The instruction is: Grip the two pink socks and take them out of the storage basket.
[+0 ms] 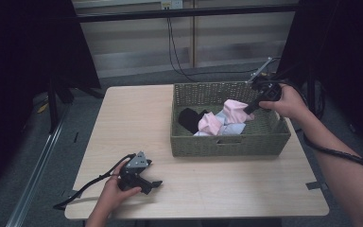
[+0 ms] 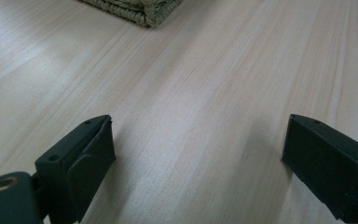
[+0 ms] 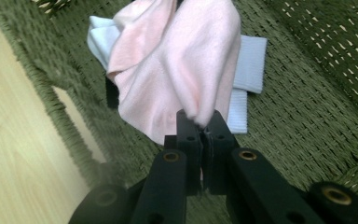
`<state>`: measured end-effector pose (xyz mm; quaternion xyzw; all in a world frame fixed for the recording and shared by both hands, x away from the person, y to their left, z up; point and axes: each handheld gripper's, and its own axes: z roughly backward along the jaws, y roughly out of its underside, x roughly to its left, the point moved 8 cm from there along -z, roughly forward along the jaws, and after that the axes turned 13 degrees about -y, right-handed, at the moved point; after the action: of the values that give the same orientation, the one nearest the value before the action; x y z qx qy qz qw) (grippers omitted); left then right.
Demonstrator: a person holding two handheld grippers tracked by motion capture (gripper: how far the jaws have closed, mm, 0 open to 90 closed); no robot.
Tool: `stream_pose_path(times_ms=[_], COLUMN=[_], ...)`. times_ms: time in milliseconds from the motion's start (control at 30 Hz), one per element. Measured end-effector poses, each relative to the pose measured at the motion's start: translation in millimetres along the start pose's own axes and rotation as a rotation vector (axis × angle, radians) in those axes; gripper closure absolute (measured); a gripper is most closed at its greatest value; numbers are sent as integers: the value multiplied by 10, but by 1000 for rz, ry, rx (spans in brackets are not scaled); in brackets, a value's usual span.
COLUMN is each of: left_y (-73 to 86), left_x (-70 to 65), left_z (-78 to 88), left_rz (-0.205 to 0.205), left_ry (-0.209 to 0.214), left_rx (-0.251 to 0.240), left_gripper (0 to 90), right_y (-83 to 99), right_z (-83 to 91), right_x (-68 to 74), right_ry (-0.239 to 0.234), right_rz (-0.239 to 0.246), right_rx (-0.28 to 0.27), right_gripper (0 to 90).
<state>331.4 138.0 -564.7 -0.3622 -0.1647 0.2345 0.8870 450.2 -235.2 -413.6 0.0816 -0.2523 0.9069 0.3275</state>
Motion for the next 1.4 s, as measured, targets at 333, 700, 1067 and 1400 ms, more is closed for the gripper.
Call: stream_pose_path(times_ms=[333, 700, 1067, 1400], left_y=[0, 0, 0, 0], left_x=[1, 0, 0, 0], left_z=[0, 0, 0, 0], left_rz=[0, 0, 0, -1], left_ry=[-1, 0, -1, -1], left_rx=[0, 0, 0, 0], left_gripper=[84, 84, 84, 84], right_y=[-22, -26, -64, -43], right_z=[130, 199, 209, 161], right_x=[167, 395, 696, 918], right_ry=[-21, -51, -86, -118], right_rz=[37, 94, 167, 226], right_rx=[2, 24, 28, 35], right_gripper=[873, 872, 872, 872])
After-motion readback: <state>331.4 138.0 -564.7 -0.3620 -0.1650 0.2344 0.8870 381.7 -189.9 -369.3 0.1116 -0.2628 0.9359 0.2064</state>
